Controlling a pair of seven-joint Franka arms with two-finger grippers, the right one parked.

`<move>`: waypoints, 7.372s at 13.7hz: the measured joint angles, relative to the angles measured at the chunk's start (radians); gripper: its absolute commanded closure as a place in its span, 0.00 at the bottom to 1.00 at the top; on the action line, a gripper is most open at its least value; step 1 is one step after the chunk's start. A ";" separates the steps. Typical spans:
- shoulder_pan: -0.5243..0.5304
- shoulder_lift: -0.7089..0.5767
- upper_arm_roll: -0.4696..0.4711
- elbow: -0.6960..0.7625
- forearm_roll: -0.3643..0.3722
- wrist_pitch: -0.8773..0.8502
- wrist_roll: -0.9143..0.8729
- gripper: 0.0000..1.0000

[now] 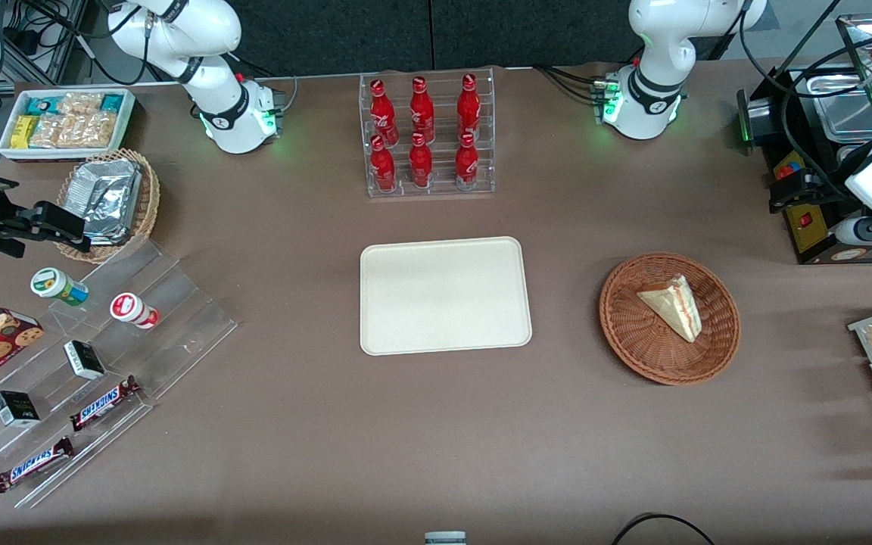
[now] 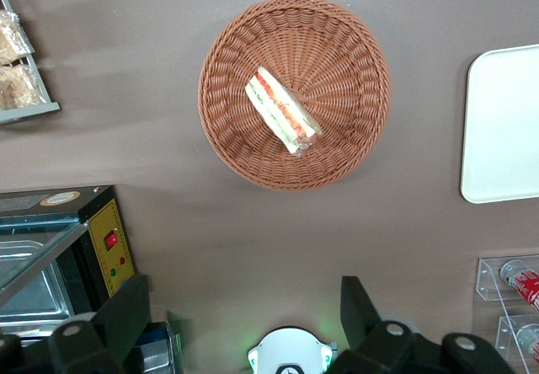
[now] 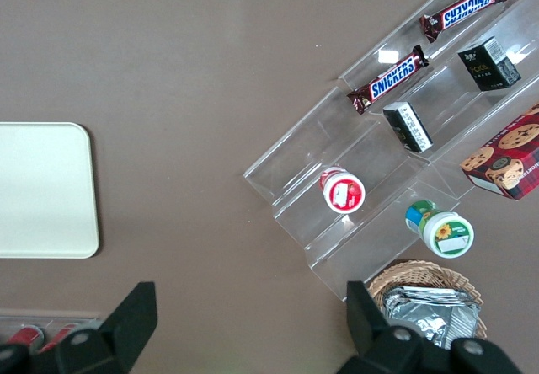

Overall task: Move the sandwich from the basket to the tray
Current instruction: 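Move the left gripper over the wrapped sandwich in the wicker basket, then lower the open left gripper around the sandwich and close it, then lift the sandwich and carry it over the cream tray, then lower the sandwich onto the tray and open the left gripper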

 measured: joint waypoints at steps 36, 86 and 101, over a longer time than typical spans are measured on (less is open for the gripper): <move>0.010 0.054 -0.089 -0.793 0.019 0.998 -0.786 0.00; -0.650 0.599 -0.172 0.085 -0.008 0.572 -0.920 0.79; -0.697 0.696 -0.161 0.085 0.051 0.626 -0.921 0.00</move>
